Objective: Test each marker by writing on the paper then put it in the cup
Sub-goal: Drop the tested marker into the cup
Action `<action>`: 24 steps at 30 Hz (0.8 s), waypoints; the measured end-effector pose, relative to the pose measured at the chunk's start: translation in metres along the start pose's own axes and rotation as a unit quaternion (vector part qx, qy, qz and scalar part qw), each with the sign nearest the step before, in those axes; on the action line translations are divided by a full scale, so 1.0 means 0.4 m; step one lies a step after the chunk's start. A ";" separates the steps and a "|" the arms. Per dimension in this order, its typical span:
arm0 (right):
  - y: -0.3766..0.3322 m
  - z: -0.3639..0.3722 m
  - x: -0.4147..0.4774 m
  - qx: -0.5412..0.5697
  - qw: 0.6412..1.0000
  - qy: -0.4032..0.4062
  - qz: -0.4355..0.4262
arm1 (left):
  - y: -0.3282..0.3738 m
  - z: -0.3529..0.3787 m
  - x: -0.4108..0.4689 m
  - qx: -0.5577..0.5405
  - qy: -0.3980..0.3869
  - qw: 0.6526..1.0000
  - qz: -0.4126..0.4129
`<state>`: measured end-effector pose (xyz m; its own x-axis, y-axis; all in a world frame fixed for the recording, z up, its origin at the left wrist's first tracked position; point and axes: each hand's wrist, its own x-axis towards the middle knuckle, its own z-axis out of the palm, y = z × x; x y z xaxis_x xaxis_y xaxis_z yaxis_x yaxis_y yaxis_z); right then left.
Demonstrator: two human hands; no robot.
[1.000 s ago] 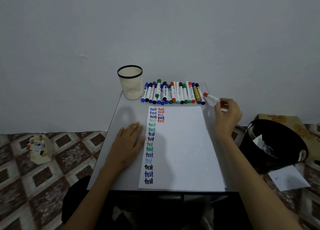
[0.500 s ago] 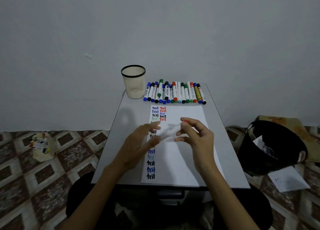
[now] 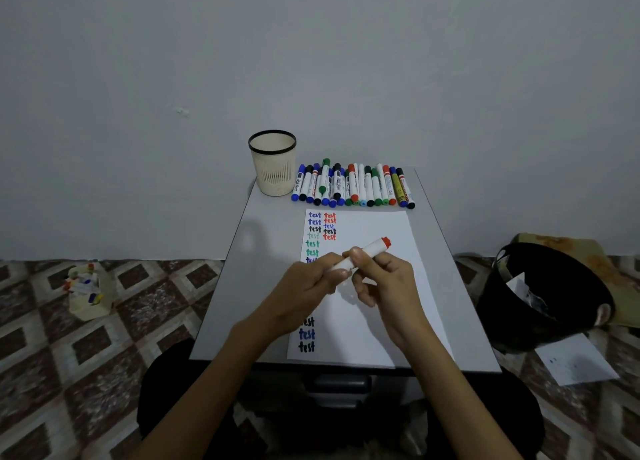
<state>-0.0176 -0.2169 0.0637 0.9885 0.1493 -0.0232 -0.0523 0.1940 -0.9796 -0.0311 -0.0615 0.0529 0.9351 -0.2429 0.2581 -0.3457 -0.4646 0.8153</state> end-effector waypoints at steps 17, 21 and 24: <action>-0.043 -0.008 0.034 0.035 0.998 -0.048 -0.019 | -0.023 -0.027 0.006 -0.008 -0.014 1.000 -0.016; -0.028 -0.037 0.051 0.112 0.994 -0.001 -0.004 | -0.082 -0.075 -0.011 0.018 0.001 1.000 -0.023; -0.008 -0.054 0.085 0.161 0.986 0.034 0.009 | -0.123 -0.094 -0.015 0.044 0.085 0.995 -0.033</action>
<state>0.0193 -0.2335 0.0617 0.9936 0.0929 -0.0648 -0.1023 0.4912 -0.8650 -0.0168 -0.0050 0.0308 0.9529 -0.0657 0.2962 -0.2824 -0.5490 0.7867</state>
